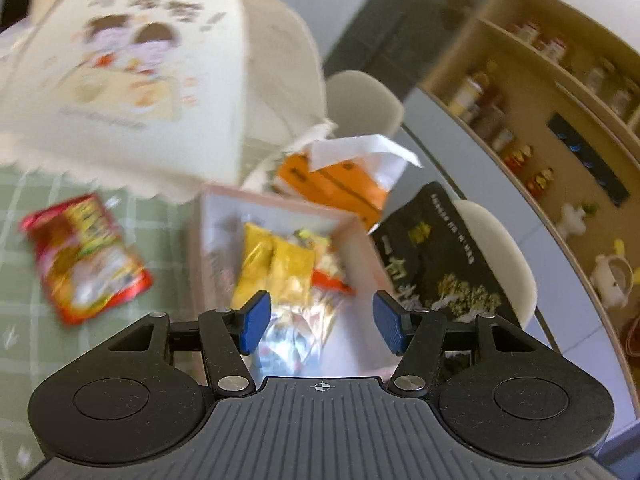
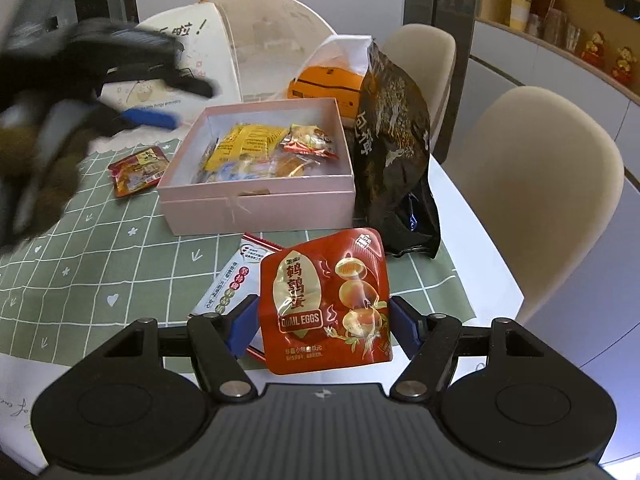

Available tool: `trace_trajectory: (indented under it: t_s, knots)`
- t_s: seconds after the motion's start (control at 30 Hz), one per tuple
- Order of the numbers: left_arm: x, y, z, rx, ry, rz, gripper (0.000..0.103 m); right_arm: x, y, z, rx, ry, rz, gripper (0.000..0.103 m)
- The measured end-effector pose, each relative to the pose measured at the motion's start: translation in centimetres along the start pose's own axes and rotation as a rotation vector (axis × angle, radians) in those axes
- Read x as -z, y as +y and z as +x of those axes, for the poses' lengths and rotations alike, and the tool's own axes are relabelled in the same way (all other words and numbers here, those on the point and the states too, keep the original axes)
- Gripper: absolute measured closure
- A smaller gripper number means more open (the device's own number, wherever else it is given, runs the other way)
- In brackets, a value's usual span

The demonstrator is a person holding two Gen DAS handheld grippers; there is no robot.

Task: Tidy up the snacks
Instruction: 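Carry the blue pack into the pink box and open the left gripper while the right carries the quail-egg bag, then drop the red quail-egg bag into the pink box with the right gripper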

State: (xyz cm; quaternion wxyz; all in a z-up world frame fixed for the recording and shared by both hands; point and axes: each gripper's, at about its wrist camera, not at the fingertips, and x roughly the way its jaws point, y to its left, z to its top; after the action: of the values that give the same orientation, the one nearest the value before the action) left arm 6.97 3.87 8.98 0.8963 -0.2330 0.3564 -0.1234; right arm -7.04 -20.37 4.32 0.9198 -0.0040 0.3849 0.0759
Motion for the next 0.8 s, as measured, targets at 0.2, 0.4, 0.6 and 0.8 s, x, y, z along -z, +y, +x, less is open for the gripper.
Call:
trace_trajectory:
  t_s: [0.2,0.4,0.6,0.8]
  knots:
    - [2.3,0.8,-3.1,-0.177,0.038,0.081,0.041,-6.0,0.8,0.0,-0.08,-0.081,-0.035,0.033]
    - [2.5,1.4,-5.3,-0.193,0.057,0.072,0.041,-18.4,1.9,0.6,-0.183,-0.205,0.0,0.025]
    - [2.3,2.7,-7.2,-0.23,0.048,0.068,0.041,-21.4,2.9,5.0,-0.233,-0.103,0.055,0.016]
    - [1.0,7.8,-5.7,-0.25,0.052,-0.052,0.041,-15.1,5.3,6.1,-0.302,-0.041,0.024,0.016]
